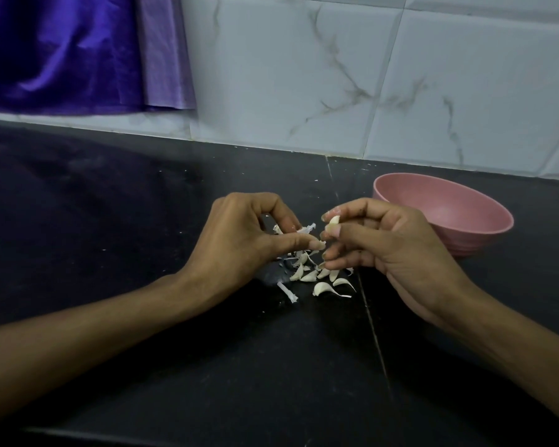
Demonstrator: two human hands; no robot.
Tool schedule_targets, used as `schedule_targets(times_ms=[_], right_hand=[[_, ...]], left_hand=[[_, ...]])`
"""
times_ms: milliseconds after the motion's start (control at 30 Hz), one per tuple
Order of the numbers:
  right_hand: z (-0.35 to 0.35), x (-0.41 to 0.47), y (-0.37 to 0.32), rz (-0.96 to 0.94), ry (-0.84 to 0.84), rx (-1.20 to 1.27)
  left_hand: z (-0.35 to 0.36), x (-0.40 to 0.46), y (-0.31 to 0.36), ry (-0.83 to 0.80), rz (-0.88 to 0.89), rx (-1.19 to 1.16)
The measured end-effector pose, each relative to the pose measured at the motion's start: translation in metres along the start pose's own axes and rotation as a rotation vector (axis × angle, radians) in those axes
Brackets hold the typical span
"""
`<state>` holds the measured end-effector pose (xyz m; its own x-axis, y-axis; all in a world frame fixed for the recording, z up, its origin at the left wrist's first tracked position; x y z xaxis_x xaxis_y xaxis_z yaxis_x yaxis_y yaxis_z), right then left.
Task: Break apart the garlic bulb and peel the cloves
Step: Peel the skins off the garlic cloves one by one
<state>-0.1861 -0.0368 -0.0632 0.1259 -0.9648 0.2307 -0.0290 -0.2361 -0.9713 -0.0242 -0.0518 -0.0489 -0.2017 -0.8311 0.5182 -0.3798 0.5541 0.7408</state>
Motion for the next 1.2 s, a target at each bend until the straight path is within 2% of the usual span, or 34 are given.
schedule_targets(times_ms=[400, 800, 1200], right_hand=[[0.001, 0.000, 0.004, 0.027, -0.027, -0.029], [0.007, -0.002, 0.004, 0.036, -0.074, -0.029], [0.006, -0.003, 0.006, 0.054, -0.074, 0.008]], left_hand=[[0.009, -0.002, 0.006, -0.107, 0.021, -0.066], [0.003, -0.003, 0.009, -0.050, 0.011, -0.145], [0.004, -0.003, 0.013, -0.062, 0.080, -0.089]])
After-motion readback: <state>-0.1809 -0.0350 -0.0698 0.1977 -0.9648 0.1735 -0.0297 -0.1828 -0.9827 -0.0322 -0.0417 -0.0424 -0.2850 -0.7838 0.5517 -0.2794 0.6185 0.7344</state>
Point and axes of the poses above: each hand's wrist, its own x-axis towards the middle knuckle, its own z-axis out of the palm, y = z × x, the point moved 8 cm from there along x, towards the middle knuckle, and after that the axes turned 3 degrees about -z, right-handed, at the moved point
